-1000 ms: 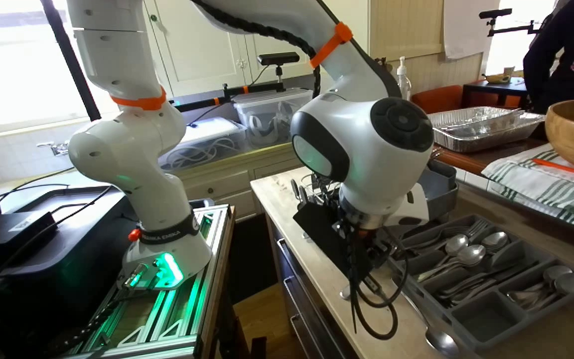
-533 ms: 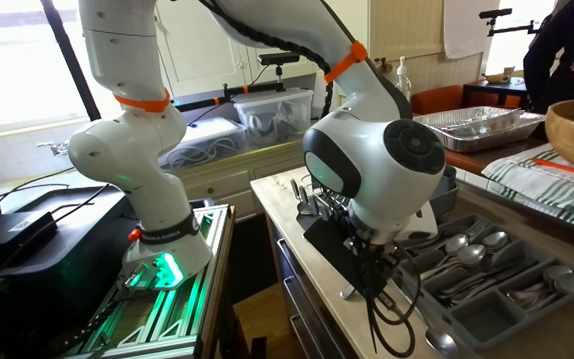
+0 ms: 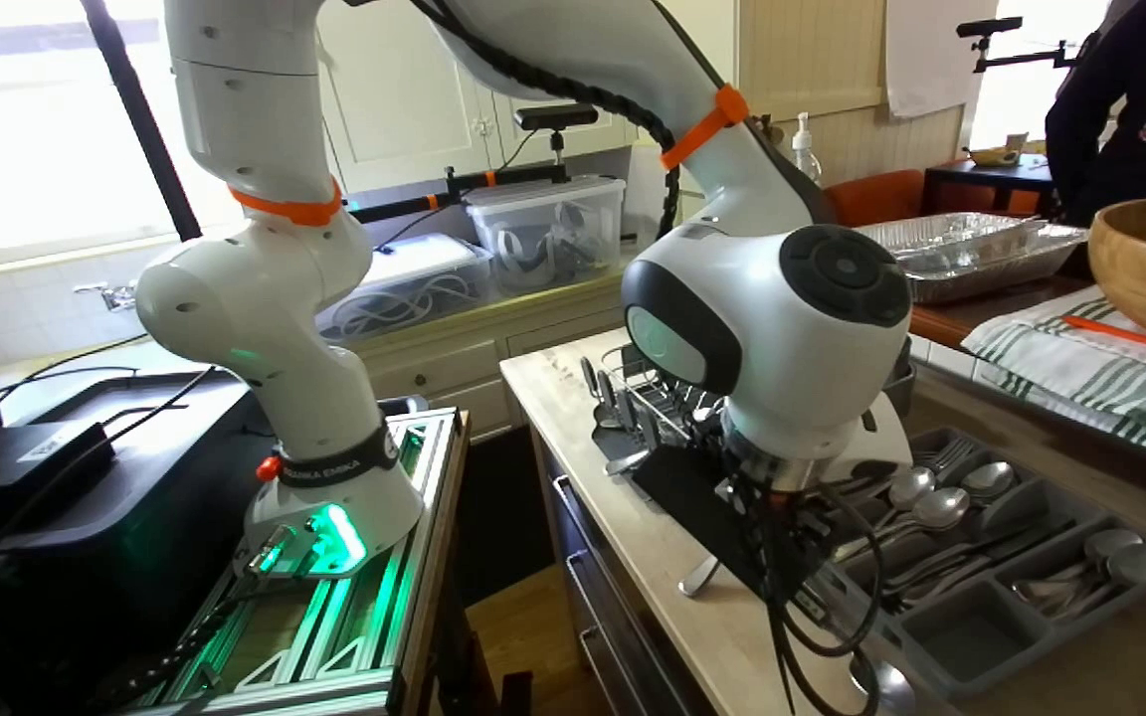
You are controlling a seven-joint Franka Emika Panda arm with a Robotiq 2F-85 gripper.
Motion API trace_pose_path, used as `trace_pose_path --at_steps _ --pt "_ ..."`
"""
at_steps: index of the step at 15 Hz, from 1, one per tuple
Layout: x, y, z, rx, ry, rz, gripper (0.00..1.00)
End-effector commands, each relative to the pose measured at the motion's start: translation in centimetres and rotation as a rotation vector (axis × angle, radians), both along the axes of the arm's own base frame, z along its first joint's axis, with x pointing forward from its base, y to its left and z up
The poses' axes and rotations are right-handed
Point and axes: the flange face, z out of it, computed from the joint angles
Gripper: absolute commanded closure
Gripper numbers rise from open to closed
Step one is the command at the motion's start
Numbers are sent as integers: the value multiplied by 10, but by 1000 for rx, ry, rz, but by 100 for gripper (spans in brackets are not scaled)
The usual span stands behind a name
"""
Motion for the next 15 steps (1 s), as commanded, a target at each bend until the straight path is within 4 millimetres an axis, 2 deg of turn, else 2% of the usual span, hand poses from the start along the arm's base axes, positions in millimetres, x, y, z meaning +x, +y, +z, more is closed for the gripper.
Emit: trace_pose_path --at_steps 1,4,11,13,15 --pt "3 -2 1 -20 -58 -1 0" --pt "10 -6 -3 -23 -109 1 0" --pt "6 8 -35 -18 -52 22 0" --pt "8 10 -46 -17 -35 13 10" --pt "8 16 -53 -18 -31 20 12"
